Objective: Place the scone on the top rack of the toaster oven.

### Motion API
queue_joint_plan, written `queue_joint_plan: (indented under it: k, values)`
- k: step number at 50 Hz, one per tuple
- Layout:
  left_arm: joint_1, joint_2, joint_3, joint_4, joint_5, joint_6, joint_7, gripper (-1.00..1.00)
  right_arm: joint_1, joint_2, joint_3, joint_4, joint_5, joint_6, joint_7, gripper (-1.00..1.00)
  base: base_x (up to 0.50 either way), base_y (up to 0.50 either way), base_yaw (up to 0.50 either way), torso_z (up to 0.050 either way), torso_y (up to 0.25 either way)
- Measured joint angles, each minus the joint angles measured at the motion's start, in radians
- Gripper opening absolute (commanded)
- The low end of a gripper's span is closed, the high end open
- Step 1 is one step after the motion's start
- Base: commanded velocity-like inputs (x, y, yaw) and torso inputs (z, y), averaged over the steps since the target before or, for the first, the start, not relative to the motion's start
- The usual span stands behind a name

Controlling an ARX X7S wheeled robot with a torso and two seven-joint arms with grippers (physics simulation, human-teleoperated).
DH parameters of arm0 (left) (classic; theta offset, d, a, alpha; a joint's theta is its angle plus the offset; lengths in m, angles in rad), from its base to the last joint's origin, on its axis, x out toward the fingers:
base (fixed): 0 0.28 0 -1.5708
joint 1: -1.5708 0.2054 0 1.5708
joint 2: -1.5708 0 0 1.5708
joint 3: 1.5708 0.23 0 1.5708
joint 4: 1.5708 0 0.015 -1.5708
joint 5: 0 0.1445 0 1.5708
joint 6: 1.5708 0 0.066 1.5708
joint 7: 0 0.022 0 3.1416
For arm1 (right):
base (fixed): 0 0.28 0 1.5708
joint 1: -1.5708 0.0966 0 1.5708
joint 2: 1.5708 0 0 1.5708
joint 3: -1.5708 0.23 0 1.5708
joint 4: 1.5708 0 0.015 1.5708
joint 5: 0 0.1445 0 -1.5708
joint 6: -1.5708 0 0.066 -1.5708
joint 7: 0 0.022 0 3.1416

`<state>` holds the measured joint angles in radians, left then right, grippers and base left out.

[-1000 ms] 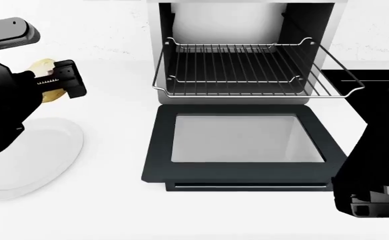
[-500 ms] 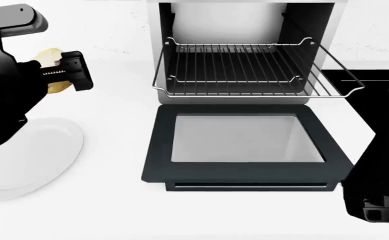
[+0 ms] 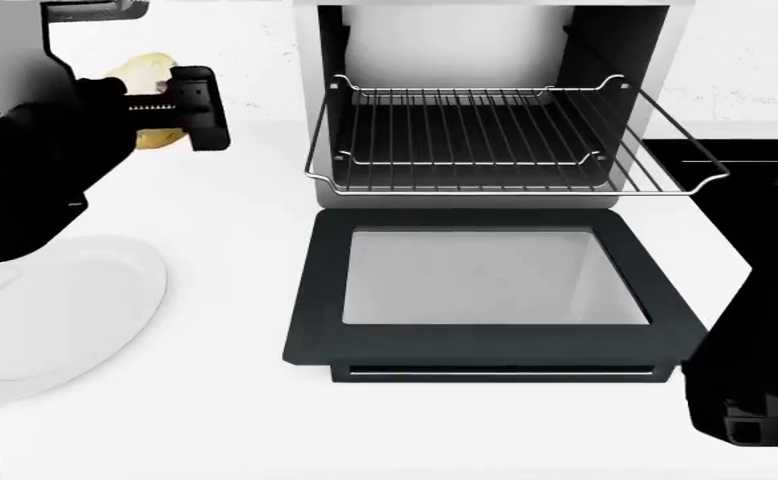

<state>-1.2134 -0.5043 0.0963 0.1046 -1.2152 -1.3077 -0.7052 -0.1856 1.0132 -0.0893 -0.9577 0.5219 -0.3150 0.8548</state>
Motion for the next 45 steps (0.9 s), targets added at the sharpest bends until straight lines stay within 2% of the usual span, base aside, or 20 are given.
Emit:
queue_joint_plan:
  k: [18,45]
  values:
    - [-0.091,0.055,0.087,-0.024,0.018,0.007,0.049,-1.0,-0.024,0.007,0.013,0.002,-0.004,-0.019,-0.002,1.0,0.0,0.0,0.0,0.0,0.0]
    - [-0.178,0.117,0.161,-0.032,0.01,0.006,0.079,-1.0,-0.014,0.004,0.006,0.004,-0.003,-0.022,-0.004,1.0,0.0,0.0,0.0,0.0,0.001]
